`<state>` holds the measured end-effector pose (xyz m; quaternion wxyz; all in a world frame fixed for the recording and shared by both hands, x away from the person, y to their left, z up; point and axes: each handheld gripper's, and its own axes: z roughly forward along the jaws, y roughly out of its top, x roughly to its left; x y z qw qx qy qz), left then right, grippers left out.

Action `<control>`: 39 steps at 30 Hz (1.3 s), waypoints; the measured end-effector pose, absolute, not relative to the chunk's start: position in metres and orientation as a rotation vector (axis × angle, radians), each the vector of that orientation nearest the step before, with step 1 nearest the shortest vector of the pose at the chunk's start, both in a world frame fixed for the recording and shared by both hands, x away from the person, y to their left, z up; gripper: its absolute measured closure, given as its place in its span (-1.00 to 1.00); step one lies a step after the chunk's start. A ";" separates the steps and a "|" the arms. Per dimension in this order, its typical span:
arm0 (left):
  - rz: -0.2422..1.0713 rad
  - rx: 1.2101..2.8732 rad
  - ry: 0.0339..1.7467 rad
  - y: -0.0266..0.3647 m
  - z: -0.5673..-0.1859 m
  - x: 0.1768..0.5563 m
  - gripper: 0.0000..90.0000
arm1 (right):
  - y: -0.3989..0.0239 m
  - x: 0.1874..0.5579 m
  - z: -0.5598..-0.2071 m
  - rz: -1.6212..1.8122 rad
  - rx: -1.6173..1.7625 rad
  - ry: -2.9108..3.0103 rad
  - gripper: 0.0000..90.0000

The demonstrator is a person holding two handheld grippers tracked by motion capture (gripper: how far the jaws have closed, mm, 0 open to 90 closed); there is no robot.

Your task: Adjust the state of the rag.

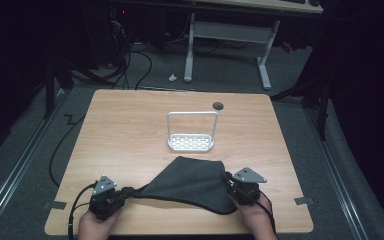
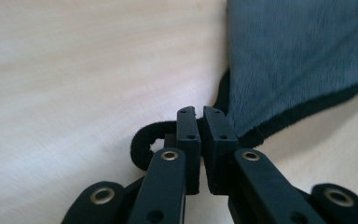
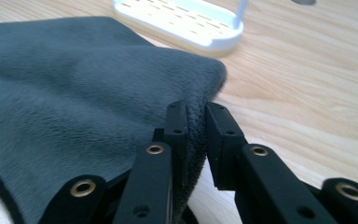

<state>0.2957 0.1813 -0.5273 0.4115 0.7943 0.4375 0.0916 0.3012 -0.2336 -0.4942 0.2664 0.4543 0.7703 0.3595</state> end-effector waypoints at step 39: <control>0.228 2.027 0.941 0.108 -0.514 0.326 0.84 | -0.261 0.303 -0.514 0.856 1.384 2.122 0.34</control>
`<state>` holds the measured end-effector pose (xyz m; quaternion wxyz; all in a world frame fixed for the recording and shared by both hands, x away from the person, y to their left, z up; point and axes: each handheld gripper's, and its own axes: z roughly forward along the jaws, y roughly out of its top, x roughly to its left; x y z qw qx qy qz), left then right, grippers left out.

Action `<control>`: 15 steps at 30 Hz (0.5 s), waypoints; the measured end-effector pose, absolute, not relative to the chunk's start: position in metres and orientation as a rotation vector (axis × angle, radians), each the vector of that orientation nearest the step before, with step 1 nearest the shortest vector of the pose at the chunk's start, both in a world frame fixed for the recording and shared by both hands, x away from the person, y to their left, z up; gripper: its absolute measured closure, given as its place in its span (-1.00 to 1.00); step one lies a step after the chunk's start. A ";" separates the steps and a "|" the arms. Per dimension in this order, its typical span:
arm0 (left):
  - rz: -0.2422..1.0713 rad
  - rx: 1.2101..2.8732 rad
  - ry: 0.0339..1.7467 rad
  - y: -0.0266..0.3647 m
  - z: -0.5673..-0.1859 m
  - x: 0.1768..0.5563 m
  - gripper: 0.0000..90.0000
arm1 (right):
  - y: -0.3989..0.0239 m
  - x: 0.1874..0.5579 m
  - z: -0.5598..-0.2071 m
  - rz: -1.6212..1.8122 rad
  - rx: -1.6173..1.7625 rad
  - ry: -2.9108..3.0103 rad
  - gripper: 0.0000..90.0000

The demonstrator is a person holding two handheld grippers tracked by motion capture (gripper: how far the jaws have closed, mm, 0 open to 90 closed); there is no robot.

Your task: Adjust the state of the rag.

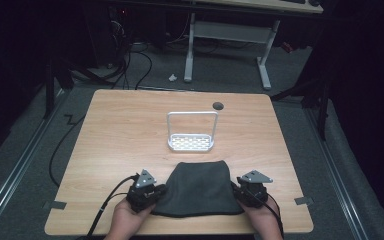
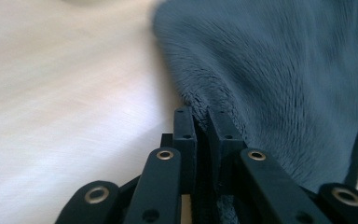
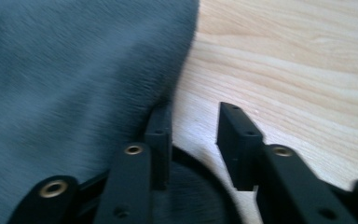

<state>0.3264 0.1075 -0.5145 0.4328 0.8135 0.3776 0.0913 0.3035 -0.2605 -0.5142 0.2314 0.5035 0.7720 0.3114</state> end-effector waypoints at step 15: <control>0.293 1.926 1.041 0.158 -0.511 0.323 0.84 | -0.206 0.296 -0.523 1.022 1.197 2.406 0.74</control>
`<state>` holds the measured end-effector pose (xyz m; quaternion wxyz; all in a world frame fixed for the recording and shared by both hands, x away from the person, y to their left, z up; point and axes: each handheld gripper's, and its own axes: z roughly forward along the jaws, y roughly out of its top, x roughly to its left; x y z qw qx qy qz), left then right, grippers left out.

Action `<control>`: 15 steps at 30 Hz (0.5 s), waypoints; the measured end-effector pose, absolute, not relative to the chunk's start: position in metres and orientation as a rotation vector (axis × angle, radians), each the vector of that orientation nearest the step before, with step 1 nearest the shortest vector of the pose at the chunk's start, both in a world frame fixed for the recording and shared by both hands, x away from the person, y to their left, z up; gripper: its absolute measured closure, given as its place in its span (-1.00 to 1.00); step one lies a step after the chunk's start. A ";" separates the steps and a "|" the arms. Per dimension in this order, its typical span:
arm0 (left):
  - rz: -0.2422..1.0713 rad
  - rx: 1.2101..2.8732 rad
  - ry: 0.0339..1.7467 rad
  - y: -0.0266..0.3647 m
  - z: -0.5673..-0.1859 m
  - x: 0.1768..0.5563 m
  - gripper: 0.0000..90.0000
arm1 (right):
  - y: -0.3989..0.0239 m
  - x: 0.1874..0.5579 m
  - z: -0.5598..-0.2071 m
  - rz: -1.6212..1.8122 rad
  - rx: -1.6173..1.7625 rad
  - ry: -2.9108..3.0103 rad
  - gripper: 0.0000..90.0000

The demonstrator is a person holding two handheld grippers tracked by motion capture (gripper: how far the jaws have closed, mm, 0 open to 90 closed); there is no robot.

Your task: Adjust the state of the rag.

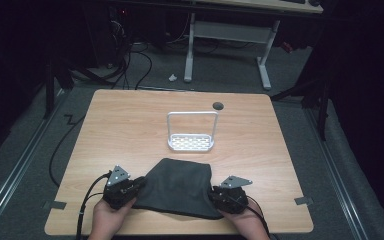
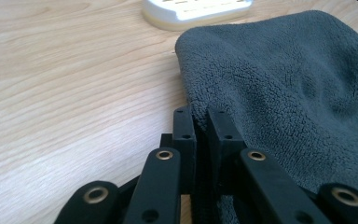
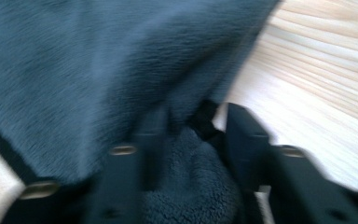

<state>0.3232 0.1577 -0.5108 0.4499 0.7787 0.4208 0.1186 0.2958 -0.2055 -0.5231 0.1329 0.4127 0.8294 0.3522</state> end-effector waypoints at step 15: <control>0.501 1.773 0.949 0.161 -0.413 0.344 0.83 | -0.244 0.310 -0.415 0.994 1.142 1.946 0.84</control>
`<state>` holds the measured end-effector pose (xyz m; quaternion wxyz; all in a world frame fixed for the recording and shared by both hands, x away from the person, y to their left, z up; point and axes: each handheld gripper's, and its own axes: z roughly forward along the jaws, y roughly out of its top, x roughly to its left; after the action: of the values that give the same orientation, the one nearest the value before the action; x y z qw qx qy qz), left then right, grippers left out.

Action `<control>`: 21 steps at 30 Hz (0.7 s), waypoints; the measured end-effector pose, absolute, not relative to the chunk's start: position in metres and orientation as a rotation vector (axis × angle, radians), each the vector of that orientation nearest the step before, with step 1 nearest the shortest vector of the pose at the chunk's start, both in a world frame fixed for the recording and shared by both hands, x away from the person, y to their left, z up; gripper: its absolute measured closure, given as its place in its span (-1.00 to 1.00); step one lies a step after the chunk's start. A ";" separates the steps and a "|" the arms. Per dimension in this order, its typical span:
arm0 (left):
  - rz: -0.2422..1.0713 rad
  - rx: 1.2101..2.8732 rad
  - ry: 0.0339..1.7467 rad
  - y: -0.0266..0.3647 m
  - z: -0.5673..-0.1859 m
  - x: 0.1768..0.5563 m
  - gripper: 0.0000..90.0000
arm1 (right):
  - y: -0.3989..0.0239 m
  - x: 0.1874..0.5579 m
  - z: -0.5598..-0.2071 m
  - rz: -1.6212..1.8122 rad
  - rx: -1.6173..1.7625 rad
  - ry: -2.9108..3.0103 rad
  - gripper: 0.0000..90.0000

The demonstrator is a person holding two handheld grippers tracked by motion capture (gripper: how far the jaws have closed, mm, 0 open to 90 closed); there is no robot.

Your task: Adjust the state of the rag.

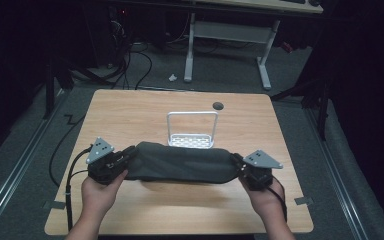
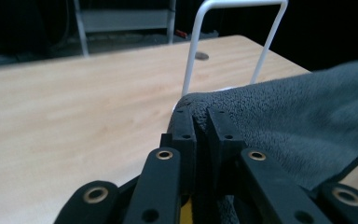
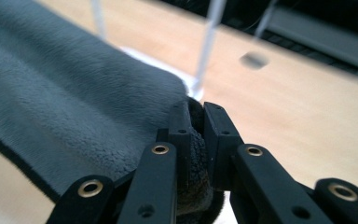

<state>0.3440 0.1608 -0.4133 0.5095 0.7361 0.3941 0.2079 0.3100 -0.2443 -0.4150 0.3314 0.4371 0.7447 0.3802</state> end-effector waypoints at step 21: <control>0.324 2.038 1.158 0.208 -0.517 0.301 0.76 | -0.256 0.276 -0.474 1.026 1.283 2.065 0.45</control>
<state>0.3012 0.2080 -0.5174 0.3780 0.7973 0.4532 0.1266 0.2755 -0.2556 -0.4742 0.2488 0.4709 0.7579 0.3767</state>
